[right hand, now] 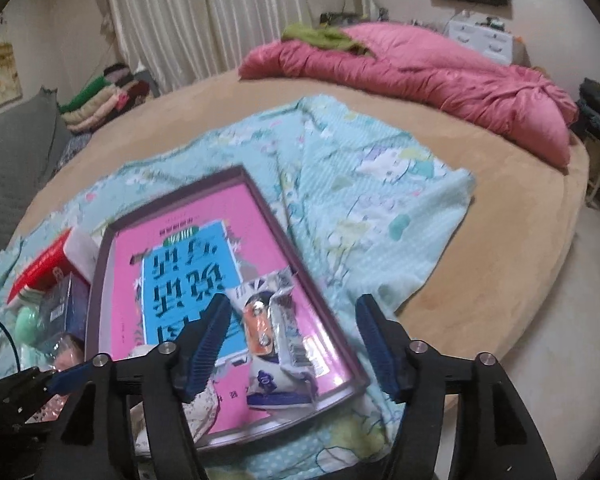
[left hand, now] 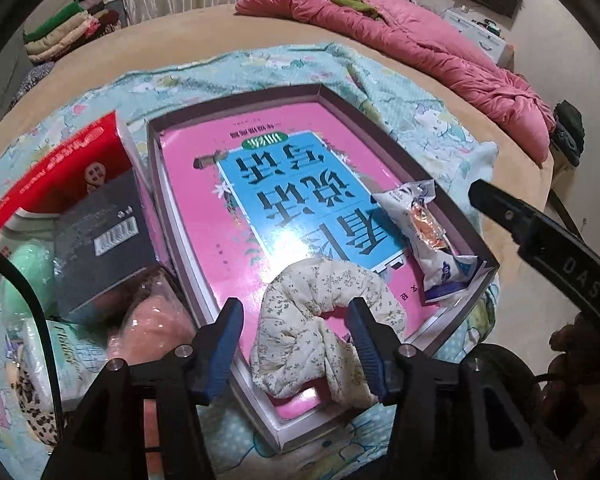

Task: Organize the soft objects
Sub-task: 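Open both tools and withdraw them back toward the pile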

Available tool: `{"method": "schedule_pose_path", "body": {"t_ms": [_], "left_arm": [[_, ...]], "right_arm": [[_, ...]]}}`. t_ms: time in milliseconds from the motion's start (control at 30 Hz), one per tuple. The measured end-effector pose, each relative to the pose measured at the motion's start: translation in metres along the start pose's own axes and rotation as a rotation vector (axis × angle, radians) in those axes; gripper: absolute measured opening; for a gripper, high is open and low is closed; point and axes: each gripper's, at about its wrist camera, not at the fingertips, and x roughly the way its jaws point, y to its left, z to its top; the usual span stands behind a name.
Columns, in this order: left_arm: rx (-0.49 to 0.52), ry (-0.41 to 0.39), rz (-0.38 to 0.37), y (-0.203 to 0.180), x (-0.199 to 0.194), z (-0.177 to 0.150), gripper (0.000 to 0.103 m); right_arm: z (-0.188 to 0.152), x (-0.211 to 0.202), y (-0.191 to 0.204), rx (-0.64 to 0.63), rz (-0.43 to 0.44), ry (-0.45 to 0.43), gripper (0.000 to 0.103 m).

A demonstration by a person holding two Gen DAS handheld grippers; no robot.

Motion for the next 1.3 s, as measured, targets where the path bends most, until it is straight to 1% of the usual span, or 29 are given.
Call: {"method": "schedule_pose_path", "body": {"t_ms": [33, 100, 167, 233, 333, 433, 667, 833, 933, 1067, 1133, 1233, 1300], "left_arm": [[0.002, -0.005, -0.006, 0.0, -0.003, 0.0, 0.057], [-0.007, -0.01, -0.014, 0.002, -0.007, 0.001, 0.063], [-0.013, -0.014, -0.022, 0.004, -0.011, 0.0, 0.064], [-0.009, -0.025, -0.008, 0.005, -0.014, 0.0, 0.064], [-0.016, -0.032, -0.005, 0.007, -0.018, 0.0, 0.065], [-0.023, -0.048, -0.007, 0.009, -0.025, 0.0, 0.07], [-0.047, -0.124, -0.011, 0.02, -0.057, 0.003, 0.073], [-0.083, -0.171, -0.013, 0.036, -0.086, 0.002, 0.073], [-0.095, -0.199, 0.007, 0.048, -0.102, -0.001, 0.074], [-0.12, -0.215, 0.018, 0.066, -0.121, -0.005, 0.074], [-0.136, -0.24, 0.039, 0.08, -0.134, -0.008, 0.074], [-0.199, -0.247, 0.027, 0.106, -0.151, -0.012, 0.074], [-0.227, -0.265, 0.057, 0.126, -0.164, -0.015, 0.074]], "right_arm": [[0.001, -0.003, 0.0, 0.002, 0.002, -0.013, 0.074], [0.003, -0.007, 0.001, 0.0, 0.006, -0.035, 0.075], [0.005, -0.009, 0.006, -0.019, -0.004, -0.049, 0.076], [0.005, -0.012, 0.011, -0.046, -0.02, -0.067, 0.077], [0.005, -0.015, 0.017, -0.072, -0.023, -0.079, 0.078], [0.006, -0.019, 0.018, -0.072, -0.023, -0.094, 0.079], [0.008, -0.025, 0.025, -0.072, -0.007, -0.109, 0.079], [0.01, -0.037, 0.044, -0.098, 0.033, -0.131, 0.079], [0.012, -0.048, 0.059, -0.123, 0.075, -0.15, 0.079], [0.014, -0.061, 0.079, -0.139, 0.141, -0.143, 0.079], [0.015, -0.067, 0.092, -0.168, 0.167, -0.141, 0.08], [0.014, -0.076, 0.105, -0.2, 0.201, -0.146, 0.08], [0.013, -0.08, 0.112, -0.213, 0.227, -0.139, 0.08]]}}
